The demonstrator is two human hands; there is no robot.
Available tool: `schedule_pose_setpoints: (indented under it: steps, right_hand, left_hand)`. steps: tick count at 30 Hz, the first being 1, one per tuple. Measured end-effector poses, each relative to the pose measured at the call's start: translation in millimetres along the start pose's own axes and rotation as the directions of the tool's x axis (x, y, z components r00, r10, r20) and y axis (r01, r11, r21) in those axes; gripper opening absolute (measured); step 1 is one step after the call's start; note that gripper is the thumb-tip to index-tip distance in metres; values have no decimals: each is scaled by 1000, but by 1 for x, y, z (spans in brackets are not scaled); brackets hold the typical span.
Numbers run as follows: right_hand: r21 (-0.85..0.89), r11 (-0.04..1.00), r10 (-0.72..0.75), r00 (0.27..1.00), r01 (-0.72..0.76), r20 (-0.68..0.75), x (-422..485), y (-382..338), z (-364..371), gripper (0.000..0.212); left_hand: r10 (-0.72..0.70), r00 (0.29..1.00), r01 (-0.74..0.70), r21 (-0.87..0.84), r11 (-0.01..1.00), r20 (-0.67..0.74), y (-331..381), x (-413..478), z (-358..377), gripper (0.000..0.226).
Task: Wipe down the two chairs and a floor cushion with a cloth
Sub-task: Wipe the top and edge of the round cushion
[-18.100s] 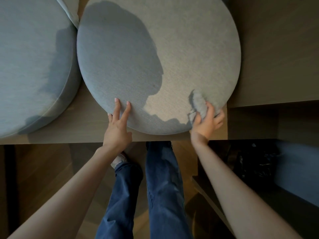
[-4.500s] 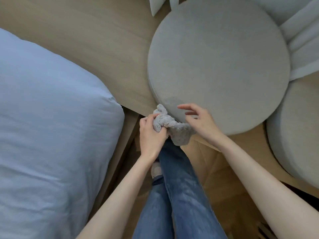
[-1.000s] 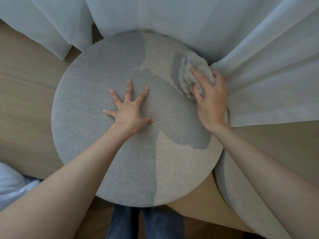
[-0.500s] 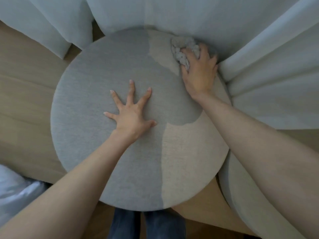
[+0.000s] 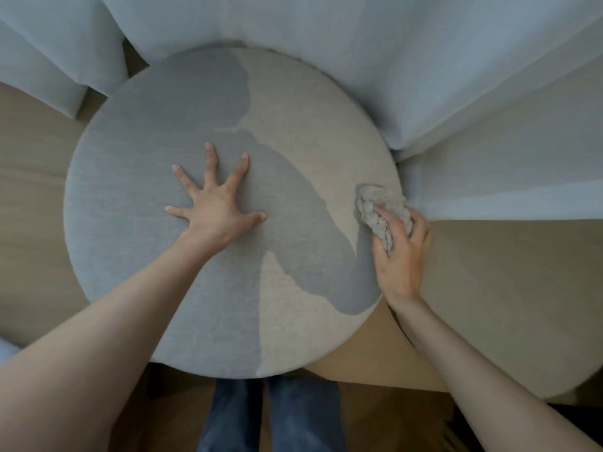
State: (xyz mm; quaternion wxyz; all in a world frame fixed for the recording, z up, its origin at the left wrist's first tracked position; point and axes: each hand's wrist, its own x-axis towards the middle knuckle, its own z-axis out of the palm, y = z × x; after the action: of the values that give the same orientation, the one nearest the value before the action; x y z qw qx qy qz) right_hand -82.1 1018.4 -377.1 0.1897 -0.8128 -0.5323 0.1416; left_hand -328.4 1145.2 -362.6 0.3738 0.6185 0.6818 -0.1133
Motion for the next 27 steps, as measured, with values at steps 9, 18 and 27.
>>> schedule_pose_setpoints:
  steps: [9,18,27]
  right_hand:
    - [-156,910,-311,881,385,357,191,-115,52,46]
    - [-78,976,-192,972,203,132,90,-25,25,42]
    - [71,995,-80,988,71,129,3,-17,-15,34]
  left_hand:
    - [27,1000,-27,-10,1000,-3,-2,0,1,97]
    - [42,999,-42,-5,999,-10,-3,-2,1,96]
    - [47,999,-47,2,999,-6,-3,-2,0,97]
